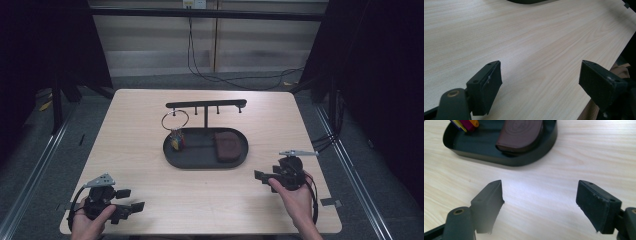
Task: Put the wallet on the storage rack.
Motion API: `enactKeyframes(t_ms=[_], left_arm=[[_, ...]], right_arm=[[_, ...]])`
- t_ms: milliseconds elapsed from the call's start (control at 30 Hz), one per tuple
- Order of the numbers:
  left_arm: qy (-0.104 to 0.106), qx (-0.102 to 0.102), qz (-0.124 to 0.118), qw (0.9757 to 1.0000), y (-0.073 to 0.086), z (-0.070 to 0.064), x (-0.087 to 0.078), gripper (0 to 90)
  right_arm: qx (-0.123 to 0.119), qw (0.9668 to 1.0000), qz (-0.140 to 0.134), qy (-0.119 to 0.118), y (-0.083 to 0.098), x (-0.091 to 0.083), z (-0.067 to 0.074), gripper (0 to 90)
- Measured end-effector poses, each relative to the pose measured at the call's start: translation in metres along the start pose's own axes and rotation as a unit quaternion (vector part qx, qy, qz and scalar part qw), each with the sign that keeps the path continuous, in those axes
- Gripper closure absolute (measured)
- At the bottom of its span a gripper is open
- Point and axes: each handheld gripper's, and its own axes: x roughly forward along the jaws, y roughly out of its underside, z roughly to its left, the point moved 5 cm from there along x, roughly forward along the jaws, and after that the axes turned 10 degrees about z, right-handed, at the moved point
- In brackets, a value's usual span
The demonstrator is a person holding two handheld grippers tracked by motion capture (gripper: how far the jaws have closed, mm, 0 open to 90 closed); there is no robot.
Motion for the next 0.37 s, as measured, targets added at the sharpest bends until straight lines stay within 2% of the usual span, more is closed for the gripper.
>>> enactKeyframes(t_ms=[100,233,300,367], left_arm=[[-0.001,0.002,0.004,1.0,0.001,0.0,0.0,18.4],[-0.001,0.004,0.004,1.0,0.0,-0.001,0.0,18.4],[-0.001,0.007,0.003,1.0,0.0,-0.002,-0.001,18.4],[-0.001,0.005,-0.001,1.0,0.0,-0.001,-0.002,18.4]], right_arm=[[-0.001,1.0,0.001,0.009,0.012,0.0,-0.006,21.2],[0.022,0.9996,-0.017,-0.007,0.023,0.002,-0.016,20.9],[0.018,0.9996,-0.018,0.008,0.025,0.0,-0.021,20.5],[0.023,0.999,-0.032,0.018,0.028,0.0,-0.028,20.2]])
